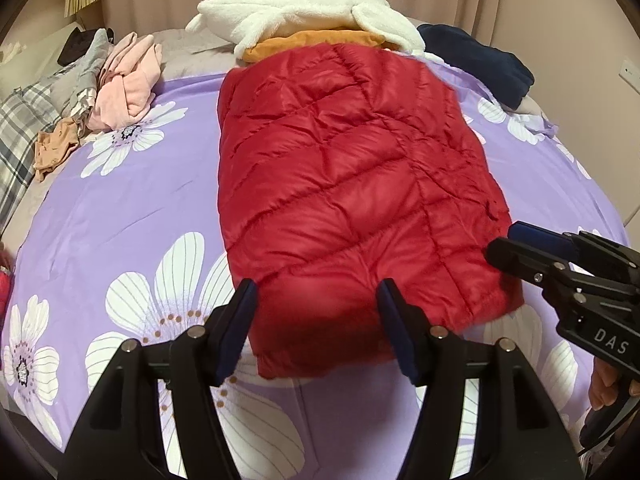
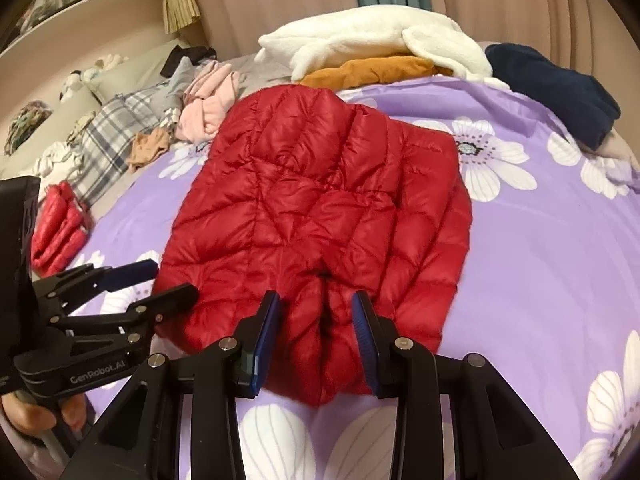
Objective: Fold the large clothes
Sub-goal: 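Open both grippers and lift them away from the jacket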
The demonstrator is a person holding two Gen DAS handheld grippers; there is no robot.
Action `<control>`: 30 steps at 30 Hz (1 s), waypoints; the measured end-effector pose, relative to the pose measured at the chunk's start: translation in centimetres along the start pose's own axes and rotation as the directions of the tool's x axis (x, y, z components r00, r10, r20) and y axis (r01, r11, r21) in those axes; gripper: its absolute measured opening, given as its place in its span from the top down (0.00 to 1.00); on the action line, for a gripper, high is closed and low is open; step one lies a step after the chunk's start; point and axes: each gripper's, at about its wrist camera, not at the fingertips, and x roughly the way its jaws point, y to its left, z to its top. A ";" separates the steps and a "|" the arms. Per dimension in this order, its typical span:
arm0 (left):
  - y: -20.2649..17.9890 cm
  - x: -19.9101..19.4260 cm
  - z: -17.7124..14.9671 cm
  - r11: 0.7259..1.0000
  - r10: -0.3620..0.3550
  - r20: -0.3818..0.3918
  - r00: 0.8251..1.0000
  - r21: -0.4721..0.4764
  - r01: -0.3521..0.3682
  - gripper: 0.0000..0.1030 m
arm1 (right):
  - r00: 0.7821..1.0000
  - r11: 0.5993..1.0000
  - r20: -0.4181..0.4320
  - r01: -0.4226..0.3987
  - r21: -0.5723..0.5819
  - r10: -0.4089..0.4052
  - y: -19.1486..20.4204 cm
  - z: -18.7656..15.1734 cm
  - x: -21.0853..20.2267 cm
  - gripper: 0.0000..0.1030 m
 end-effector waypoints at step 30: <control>-0.7 -4.7 -2.4 0.997 0.066 0.012 0.998 -0.046 -0.065 0.16 | 0.997 1.000 0.077 0.020 0.005 -0.020 1.7 -1.3 -5.3 0.39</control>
